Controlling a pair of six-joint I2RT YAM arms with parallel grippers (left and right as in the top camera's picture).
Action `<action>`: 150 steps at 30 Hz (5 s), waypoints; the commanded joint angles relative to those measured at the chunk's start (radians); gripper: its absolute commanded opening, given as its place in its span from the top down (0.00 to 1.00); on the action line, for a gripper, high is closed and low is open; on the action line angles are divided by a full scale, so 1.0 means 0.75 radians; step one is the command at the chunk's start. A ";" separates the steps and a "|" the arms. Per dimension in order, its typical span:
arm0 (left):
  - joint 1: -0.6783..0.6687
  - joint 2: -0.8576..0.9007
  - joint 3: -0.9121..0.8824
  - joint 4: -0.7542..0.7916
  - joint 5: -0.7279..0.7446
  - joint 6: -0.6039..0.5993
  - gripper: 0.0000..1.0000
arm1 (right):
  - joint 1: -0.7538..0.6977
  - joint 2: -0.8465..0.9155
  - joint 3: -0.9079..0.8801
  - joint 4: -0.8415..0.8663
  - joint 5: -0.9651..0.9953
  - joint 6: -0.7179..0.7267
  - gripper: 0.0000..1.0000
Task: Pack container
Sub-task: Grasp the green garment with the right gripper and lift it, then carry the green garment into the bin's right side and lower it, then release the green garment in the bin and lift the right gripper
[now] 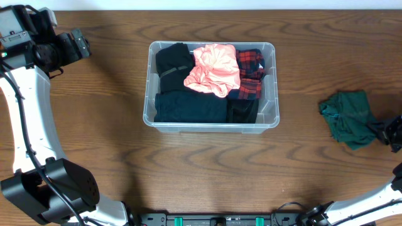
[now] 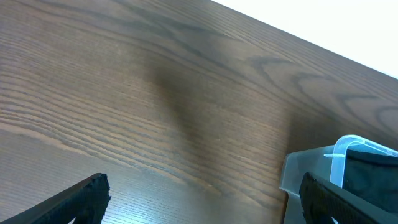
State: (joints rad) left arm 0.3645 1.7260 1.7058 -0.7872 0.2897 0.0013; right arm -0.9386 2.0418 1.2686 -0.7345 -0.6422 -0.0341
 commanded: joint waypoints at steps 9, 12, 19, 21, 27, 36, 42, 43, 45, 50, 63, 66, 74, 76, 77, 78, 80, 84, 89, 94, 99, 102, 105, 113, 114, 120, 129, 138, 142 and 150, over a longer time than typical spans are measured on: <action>0.001 -0.010 -0.002 -0.001 0.017 0.018 0.02 | 0.202 -0.282 0.000 -0.026 -0.051 0.042 0.99; 0.001 -0.010 -0.002 -0.001 0.017 0.018 0.02 | 0.289 -0.461 0.002 -0.043 -0.059 0.095 0.99; 0.001 -0.010 -0.002 -0.001 0.017 0.018 0.02 | 0.521 -0.823 0.002 -0.051 -0.063 0.328 0.99; 0.001 -0.010 -0.002 -0.001 0.017 0.018 0.02 | 0.604 -0.916 0.002 -0.028 -0.063 0.416 0.99; 0.001 -0.010 -0.002 -0.001 0.017 0.018 0.02 | 0.816 -1.115 0.002 0.079 -0.061 0.637 0.99; 0.001 -0.010 -0.002 0.000 0.017 0.018 0.02 | 1.161 -1.218 0.001 0.213 0.167 1.020 0.99; 0.001 -0.010 -0.002 -0.001 0.017 0.018 0.02 | 1.459 -1.211 -0.010 0.235 0.538 1.244 0.99; 0.001 -0.010 -0.002 -0.001 0.017 0.018 0.02 | 1.519 -1.203 -0.011 0.242 0.596 1.276 0.99; 0.001 -0.010 -0.002 -0.001 0.017 0.018 0.02 | 1.601 -1.188 -0.011 0.241 0.679 1.327 0.99; 0.001 -0.010 -0.002 -0.001 0.017 0.018 0.02 | 1.762 -1.133 -0.014 0.190 0.882 1.472 0.99; 0.001 -0.010 -0.002 -0.001 0.017 0.018 0.02 | 1.817 -1.072 -0.293 0.279 0.895 1.701 0.99; 0.001 -0.010 -0.002 -0.001 0.017 0.018 0.02 | 1.817 -1.072 -0.371 0.399 0.830 1.700 0.99; 0.001 -0.010 -0.002 -0.001 0.017 0.018 0.02 | 1.829 -1.122 -0.354 0.624 0.721 1.284 0.42; 0.001 -0.010 -0.002 -0.001 0.017 0.018 0.02 | 1.822 -1.144 -0.334 0.594 0.726 1.223 0.23; 0.001 -0.010 -0.002 0.000 0.017 0.018 0.02 | 1.819 -1.155 -0.324 0.569 0.730 1.198 0.18; 0.001 -0.010 -0.002 0.000 0.017 0.018 0.02 | 1.819 -1.163 -0.316 0.542 0.732 1.179 0.16; 0.001 -0.010 -0.002 -0.001 0.017 0.018 0.02 | 1.819 -1.172 -0.312 0.518 0.729 1.132 0.14; 0.001 -0.010 -0.002 -0.001 0.017 0.018 0.02 | 1.821 -1.192 -0.311 0.464 0.713 1.026 0.18; 0.001 -0.010 -0.002 0.000 0.017 0.018 0.02 | 1.822 -1.206 -0.280 0.415 0.712 0.729 0.47; 0.001 -0.010 -0.002 -0.001 0.017 0.018 0.02 | 1.821 -1.185 -0.243 0.347 0.774 0.415 0.70; 0.001 -0.010 -0.002 -0.001 0.017 0.018 0.02 | 1.819 -1.105 -0.243 0.291 0.933 0.337 0.99; 0.001 -0.010 -0.002 -0.001 0.017 0.018 0.02 | 1.819 -1.020 -0.243 0.284 0.993 0.312 0.99; 0.001 -0.010 -0.002 -0.001 0.017 0.018 0.02 | 1.819 -0.919 -0.243 0.286 1.024 0.311 0.99; 0.001 -0.010 -0.002 -0.001 0.017 0.018 0.02 | 1.818 -0.669 -0.243 0.282 1.081 0.320 0.99; 0.001 -0.010 -0.002 -0.001 0.017 0.018 0.02 | 1.818 -0.639 -0.243 0.279 1.081 0.325 0.99; 0.001 -0.010 -0.002 -0.001 0.017 0.018 0.02 | 1.822 -0.425 -0.243 0.266 1.050 0.329 0.99; 0.001 -0.010 -0.002 -0.001 0.017 0.018 0.02 | 1.835 -0.292 -0.243 0.271 1.041 0.322 0.99; 0.001 -0.010 -0.002 -0.001 0.017 0.018 0.02 | 1.835 -0.440 -0.138 0.158 1.019 0.325 0.98; 0.001 -0.010 -0.002 -0.001 0.017 0.018 0.02 | 1.835 -0.590 0.012 -0.007 0.995 0.344 0.91; 0.001 -0.010 -0.002 -0.001 0.017 0.018 0.02 | 1.783 -0.823 0.184 -0.155 0.991 0.354 0.65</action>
State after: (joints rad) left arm 0.3645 1.7260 1.7058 -0.7872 0.2897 0.0013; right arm 0.4198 1.4712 1.3865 -0.8394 0.1032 0.2302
